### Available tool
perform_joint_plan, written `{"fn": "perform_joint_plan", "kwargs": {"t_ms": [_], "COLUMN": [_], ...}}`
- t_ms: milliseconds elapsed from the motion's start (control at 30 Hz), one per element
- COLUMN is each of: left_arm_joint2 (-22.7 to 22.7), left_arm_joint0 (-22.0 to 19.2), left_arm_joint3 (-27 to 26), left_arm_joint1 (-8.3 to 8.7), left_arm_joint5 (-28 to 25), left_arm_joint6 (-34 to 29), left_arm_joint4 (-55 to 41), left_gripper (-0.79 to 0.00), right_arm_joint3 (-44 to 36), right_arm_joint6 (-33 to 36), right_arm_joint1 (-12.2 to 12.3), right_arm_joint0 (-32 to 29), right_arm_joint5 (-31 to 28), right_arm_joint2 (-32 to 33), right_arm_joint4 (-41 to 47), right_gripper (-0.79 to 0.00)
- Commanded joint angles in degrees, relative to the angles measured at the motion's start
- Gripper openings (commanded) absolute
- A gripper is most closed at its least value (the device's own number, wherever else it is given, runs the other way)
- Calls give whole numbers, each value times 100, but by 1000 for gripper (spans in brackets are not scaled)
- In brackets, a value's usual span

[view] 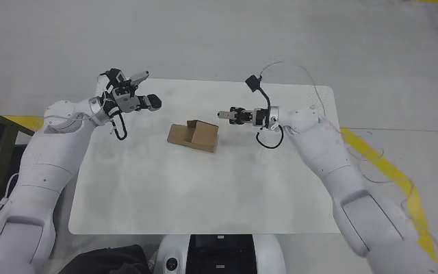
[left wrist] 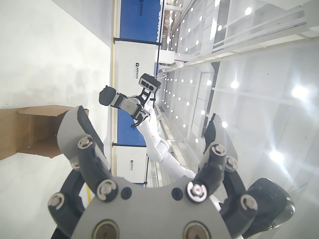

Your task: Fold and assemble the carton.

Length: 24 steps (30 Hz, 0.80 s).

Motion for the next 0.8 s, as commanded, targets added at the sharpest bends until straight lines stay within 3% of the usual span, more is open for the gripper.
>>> {"fn": "perform_joint_plan", "kwargs": {"t_ms": [0,400,767], "left_arm_joint2": [-89,-412,-611], "left_arm_joint0": [88,314,400], "left_arm_joint3": [51,132,135], "left_arm_joint1": [-2,-33,-61], "left_arm_joint5": [-4,-14,-21], "left_arm_joint6": [-39,-227,-326], "left_arm_joint4": [-161,-419,-332], "left_gripper": [0,0,0], "right_arm_joint3": [274,1132,1156], "right_arm_joint6": [22,579,702], "right_arm_joint1": [-111,-628,-739], "right_arm_joint0": [109,426,291], "right_arm_joint5": [12,-15,108], "right_arm_joint2": [-144,-576,-791], "right_arm_joint4": [26,446,540], "right_gripper": [0,0,0]}}
